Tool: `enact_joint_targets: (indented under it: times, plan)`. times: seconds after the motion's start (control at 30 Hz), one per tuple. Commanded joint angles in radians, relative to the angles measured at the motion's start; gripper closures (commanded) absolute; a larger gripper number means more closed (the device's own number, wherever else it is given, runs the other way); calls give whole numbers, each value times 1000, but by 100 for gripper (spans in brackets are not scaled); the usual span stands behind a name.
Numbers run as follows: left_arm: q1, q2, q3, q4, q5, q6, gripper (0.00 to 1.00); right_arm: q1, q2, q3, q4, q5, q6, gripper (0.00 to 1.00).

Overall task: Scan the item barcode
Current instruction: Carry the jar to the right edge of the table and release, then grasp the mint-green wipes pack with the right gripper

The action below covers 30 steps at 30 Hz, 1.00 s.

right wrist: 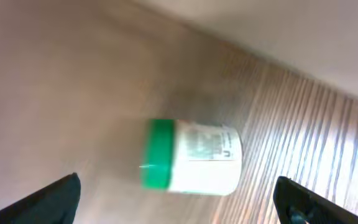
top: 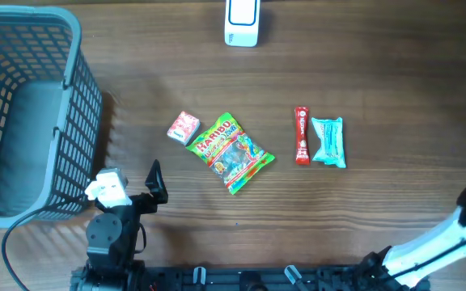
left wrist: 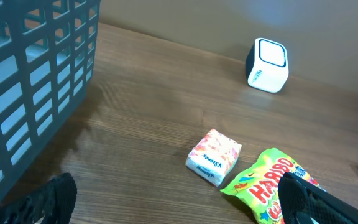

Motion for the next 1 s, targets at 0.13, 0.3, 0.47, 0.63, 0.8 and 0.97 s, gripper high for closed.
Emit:
enact_joint_targets:
  times: [0.13, 0.3, 0.47, 0.63, 0.8, 0.97]
  plan:
    - [-4, -3, -6, 4, -6, -12, 0, 356, -293, 45, -370, -744, 82, 22]
    - [-4, -3, -6, 4, -6, -12, 0, 803, -231, -96, -460, -473, 129, 70]
    - [-4, -3, -6, 4, -6, -12, 0, 1086, -128, -225, -448, -87, 241, 0]
    - [-4, -3, -6, 4, -6, -12, 0, 1229, 36, -248, -506, 259, 345, 15]
    - [-4, -3, -6, 4, -6, -12, 0, 1154, 93, -249, -480, 275, 334, 21]
    - [-4, -3, -6, 4, -6, -12, 0, 1088, 98, -249, -402, 116, 256, 39]
